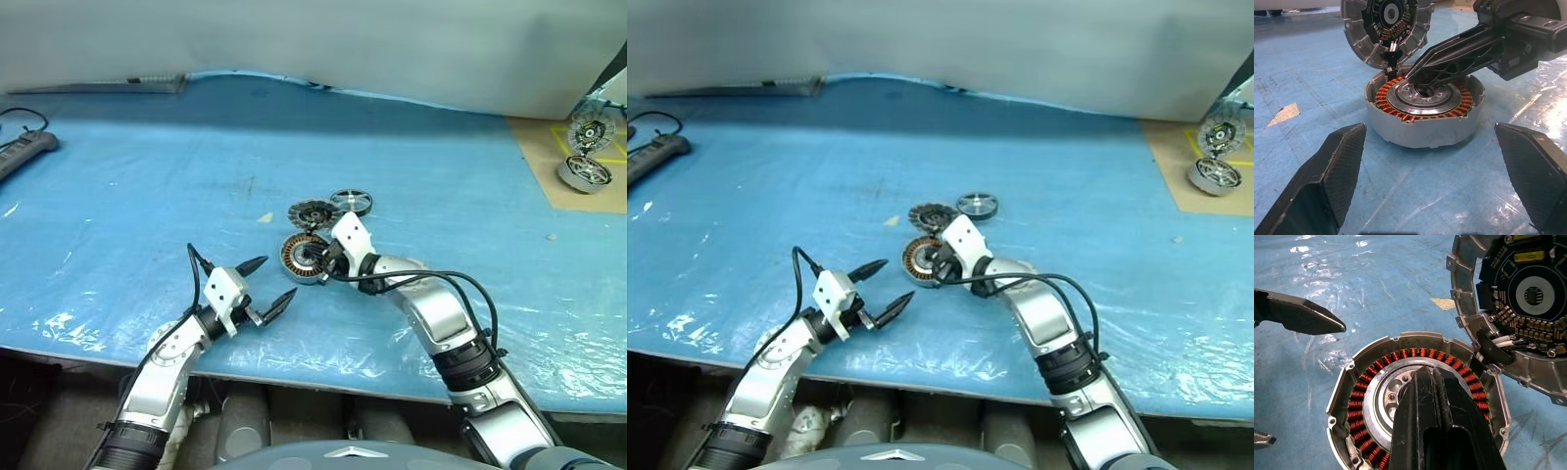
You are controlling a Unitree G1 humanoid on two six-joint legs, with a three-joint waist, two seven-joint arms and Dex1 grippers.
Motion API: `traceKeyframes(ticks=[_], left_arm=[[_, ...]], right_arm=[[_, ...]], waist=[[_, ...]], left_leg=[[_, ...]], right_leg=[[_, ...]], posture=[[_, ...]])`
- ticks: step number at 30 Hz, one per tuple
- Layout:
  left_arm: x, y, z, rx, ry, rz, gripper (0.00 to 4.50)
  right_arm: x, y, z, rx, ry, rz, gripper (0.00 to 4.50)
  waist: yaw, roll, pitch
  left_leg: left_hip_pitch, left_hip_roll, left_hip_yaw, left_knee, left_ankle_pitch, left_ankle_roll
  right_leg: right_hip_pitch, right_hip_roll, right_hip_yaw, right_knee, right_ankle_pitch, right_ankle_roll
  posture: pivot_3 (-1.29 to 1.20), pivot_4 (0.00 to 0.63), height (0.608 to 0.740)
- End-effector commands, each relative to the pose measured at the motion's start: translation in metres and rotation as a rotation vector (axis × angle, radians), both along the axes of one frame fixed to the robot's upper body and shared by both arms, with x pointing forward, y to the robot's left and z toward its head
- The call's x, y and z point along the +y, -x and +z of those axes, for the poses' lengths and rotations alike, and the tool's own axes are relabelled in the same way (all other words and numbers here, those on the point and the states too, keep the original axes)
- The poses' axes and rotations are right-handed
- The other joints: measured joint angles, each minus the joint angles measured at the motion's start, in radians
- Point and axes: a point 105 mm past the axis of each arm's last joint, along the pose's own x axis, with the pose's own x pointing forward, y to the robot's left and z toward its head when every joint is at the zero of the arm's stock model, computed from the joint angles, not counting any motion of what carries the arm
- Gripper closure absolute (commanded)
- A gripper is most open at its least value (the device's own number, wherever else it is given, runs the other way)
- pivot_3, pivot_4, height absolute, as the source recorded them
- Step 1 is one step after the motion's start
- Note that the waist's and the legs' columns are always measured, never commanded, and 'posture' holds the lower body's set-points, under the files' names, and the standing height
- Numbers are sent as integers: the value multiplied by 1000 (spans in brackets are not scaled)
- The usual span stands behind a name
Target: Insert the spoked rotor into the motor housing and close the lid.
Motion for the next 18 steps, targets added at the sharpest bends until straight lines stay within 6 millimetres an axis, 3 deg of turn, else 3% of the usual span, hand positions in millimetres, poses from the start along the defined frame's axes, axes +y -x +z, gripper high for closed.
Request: traceKeyframes(ticks=[1, 18], left_arm=[[0, 2, 8, -33, 10, -9, 0], [-1, 7, 8, -22, 15, -12, 0]], right_arm=[[3, 2, 2, -13, 7, 17, 4479], [-5, 20, 3, 20, 7, 53, 4479]], waist=[[0, 0, 0], [1, 0, 0]], left_leg=[[0, 0, 0, 0, 0, 0], [0, 0, 0, 0, 0, 0]], right_leg=[[0, 0, 0, 0, 0, 0], [0, 0, 0, 0, 0, 0]], posture=[[0, 150, 740], [0, 150, 740]])
